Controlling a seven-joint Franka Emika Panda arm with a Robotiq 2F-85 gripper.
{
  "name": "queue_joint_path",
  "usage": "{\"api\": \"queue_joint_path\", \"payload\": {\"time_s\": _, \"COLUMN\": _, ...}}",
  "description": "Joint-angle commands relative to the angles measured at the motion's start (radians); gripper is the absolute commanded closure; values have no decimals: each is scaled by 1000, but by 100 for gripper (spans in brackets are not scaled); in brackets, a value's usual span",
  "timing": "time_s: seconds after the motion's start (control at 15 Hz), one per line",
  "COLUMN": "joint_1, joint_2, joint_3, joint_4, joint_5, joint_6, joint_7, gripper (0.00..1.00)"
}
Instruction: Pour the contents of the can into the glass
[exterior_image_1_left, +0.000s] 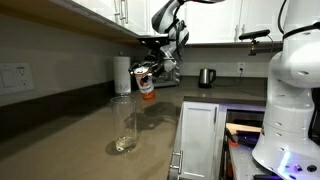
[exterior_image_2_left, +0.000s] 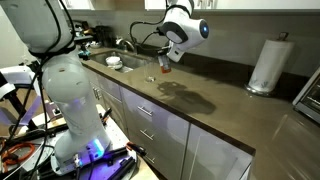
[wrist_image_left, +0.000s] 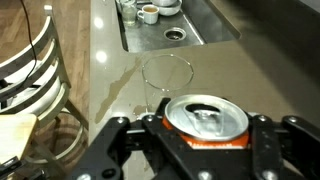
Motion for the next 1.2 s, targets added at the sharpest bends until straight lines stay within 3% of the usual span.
{"api": "queue_joint_path", "payload": {"time_s": 0.0, "joint_1": 19, "joint_2": -70, "joint_3": 45, "joint_4": -35, "joint_5": -67, "joint_6": 55, "joint_7": 109, "gripper": 74}}
{"api": "queue_joint_path", "payload": {"time_s": 0.07, "joint_1": 19, "joint_2": -80, "joint_3": 52, "joint_4": -43, "joint_5": -78, "joint_6": 48, "joint_7": 99, "gripper": 74}}
{"api": "queue_joint_path", "payload": {"time_s": 0.13, "joint_1": 10, "joint_2": -26, "joint_3": 43, "joint_4": -9, "joint_5": -52, "joint_6": 25, "joint_7": 59, "gripper": 49}}
{"api": "queue_joint_path", "payload": {"time_s": 1.13, "joint_1": 15, "joint_2": -45, "joint_3": 51, "joint_4": -26, "joint_5": -67, "joint_6": 27, "joint_7": 64, "gripper": 49}}
